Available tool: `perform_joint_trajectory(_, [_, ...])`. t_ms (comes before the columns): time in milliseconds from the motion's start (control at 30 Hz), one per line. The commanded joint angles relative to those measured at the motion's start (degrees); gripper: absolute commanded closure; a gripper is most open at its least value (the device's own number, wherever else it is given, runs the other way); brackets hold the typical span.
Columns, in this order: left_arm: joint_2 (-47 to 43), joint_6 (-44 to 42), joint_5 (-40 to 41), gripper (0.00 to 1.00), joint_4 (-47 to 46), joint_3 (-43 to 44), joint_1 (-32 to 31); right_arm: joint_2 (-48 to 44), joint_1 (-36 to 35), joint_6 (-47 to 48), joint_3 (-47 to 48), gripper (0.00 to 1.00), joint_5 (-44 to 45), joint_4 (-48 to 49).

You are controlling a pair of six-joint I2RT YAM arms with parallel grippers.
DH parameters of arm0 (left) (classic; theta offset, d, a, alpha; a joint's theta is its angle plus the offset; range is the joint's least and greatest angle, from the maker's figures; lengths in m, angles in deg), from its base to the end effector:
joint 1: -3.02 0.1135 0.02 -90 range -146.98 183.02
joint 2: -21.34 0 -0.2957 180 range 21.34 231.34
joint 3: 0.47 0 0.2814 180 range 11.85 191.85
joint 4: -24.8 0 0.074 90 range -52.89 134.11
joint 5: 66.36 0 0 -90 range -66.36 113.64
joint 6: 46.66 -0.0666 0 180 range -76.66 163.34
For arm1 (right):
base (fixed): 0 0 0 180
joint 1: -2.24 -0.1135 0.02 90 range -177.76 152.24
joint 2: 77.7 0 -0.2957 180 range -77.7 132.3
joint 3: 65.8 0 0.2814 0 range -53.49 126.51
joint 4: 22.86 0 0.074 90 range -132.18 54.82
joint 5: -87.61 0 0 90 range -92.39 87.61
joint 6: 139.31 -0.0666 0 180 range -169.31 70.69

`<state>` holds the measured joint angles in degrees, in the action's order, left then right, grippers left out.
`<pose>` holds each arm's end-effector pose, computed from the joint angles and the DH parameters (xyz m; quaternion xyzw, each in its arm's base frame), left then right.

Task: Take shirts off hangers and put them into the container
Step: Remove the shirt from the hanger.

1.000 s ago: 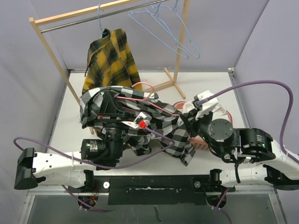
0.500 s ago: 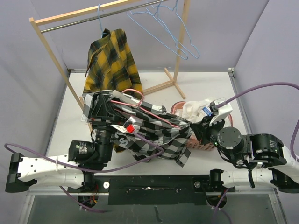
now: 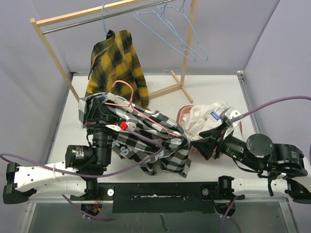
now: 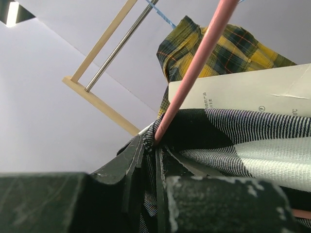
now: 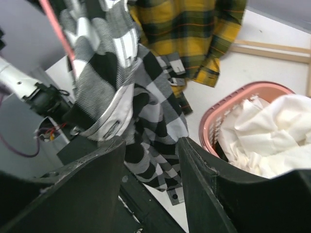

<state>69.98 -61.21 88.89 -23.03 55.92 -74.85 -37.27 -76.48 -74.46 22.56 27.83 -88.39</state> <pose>0.0930 -0.1447 0.4574 0.2600 0.5096 0.3408 0.7460 0.0542 0.1002 0.4744 -0.2136 0.7648 0.3192 0.5172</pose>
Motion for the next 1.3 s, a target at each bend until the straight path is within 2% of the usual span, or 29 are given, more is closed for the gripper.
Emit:
perform_joint_trajectory(0, [-1.51, 2.9, 0.3, 1.0, -6.2, 3.16, 0.57, -0.17, 0.41, 5.12, -1.16, 0.52, -10.4, 7.77])
perform_joint_trajectory(233, [-0.88, 3.5, 0.66, 1.0, -5.67, 3.06, 0.83, 2.94, 0.41, 7.33, -2.33, 0.52, -16.22, 10.93])
perform_joint_trajectory(267, [-0.91, 3.75, 0.66, 1.0, -5.38, 3.11, 0.85, 3.49, 0.39, 7.49, -2.55, 0.55, -16.19, 11.06])
perform_joint_trajectory(333, [-0.88, 4.01, 0.66, 1.0, -5.17, 3.08, 0.8, 4.78, 0.43, 7.72, -2.05, 0.65, -15.49, 10.13])
perform_joint_trajectory(467, [-1.24, 4.17, 0.73, 1.0, -4.91, 3.37, 0.97, 5.8, 0.4, 7.55, -1.57, 0.9, -13.96, 8.29])
perform_joint_trajectory(533, [-1.55, 4.18, 0.9, 1.0, -4.82, 3.56, 1.16, 5.29, 0.39, 7.21, -1.12, 0.99, -12.98, 6.86])
perform_joint_trajectory(567, [-1.8, 4.18, 0.97, 1.0, -4.83, 3.75, 1.39, 4.91, 0.45, 6.89, -0.82, 1.0, -12.5, 5.79])
perform_joint_trajectory(767, [-3.29, 6.3, 1.61, 1.0, -2.9, 4.86, 3.94, 2.03, 0.34, 3.64, 0.67, 1.0, -9.51, -5.02])
perform_joint_trajectory(933, [-4.49, 14.05, 1.76, 1.0, 6.04, 5.92, 4.94, 1.81, 0.41, 3.42, -0.84, 0.75, -14.73, -6.21])
perform_joint_trajectory(1000, [-4.44, 15.93, 1.79, 1.0, 7.82, 6.12, 5.27, 2.21, 0.41, 3.57, -1.54, 0.71, -15.73, -5.83])
perform_joint_trajectory(1133, [-3.51, 16.58, 2.07, 1.0, 8.41, 6.66, 5.51, 2.64, 0.38, 4.4, -3.19, 0.58, -17.33, -3.71])
perform_joint_trajectory(1267, [-3.27, 16.74, 2.1, 1.0, 9.05, 6.98, 5.47, 2.47, 0.4, 5.65, -5.29, 0.53, -17.73, -0.27])
